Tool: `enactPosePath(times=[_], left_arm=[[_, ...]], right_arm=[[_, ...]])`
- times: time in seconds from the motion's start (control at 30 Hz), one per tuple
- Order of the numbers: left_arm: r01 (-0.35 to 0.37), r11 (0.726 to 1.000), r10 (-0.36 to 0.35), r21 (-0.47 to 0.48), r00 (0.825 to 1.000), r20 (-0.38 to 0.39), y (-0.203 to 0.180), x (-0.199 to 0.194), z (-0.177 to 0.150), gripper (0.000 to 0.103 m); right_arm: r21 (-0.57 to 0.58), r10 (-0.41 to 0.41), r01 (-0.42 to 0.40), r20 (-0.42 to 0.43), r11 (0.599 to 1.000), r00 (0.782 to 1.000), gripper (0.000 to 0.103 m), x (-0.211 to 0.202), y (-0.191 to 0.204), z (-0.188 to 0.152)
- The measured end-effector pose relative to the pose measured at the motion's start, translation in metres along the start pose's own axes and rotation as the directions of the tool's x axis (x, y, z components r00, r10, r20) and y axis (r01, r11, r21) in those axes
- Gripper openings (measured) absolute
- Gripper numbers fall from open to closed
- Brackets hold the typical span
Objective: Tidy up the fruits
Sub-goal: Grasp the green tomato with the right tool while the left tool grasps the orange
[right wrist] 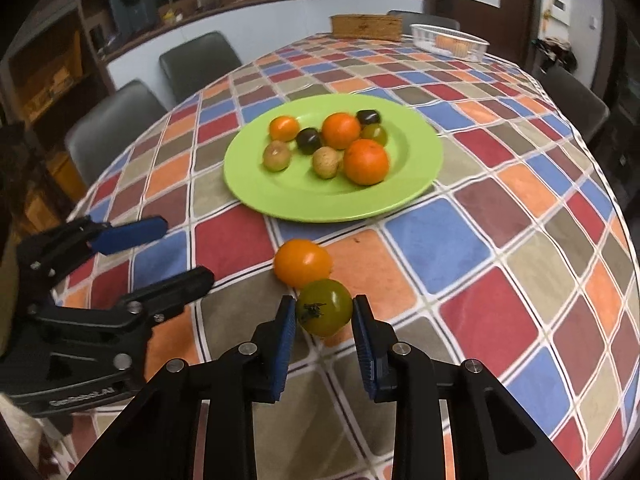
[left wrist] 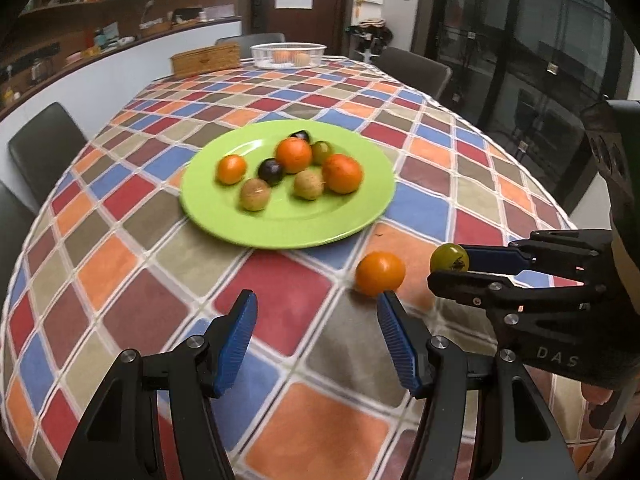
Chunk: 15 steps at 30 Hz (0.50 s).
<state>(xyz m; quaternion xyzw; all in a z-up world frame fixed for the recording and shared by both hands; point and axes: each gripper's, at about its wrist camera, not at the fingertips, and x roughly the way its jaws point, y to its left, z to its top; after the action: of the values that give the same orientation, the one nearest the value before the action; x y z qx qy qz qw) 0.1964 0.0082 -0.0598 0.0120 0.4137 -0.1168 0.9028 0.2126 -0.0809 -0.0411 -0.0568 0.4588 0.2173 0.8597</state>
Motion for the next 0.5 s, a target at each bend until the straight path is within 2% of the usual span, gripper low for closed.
enactPosePath(times=[0.23,0.5], left_arm=[[0.073,0.996,-0.071,0.046,0.997,-0.036,-0.025,0.023,0.008,0.061],[0.055,0.997,-0.051,0.054,0.995,-0.081,-0.038,0.050,0.011,0.060]], right_arm=[[0.057,-0.028,0.027,0.020,0.998,0.999,0.030,-0.009,-0.026,-0.008],[0.117,-0.040,0.036,0.026,0.992,0.999,0.030,-0.014,-0.050,-0.022]])
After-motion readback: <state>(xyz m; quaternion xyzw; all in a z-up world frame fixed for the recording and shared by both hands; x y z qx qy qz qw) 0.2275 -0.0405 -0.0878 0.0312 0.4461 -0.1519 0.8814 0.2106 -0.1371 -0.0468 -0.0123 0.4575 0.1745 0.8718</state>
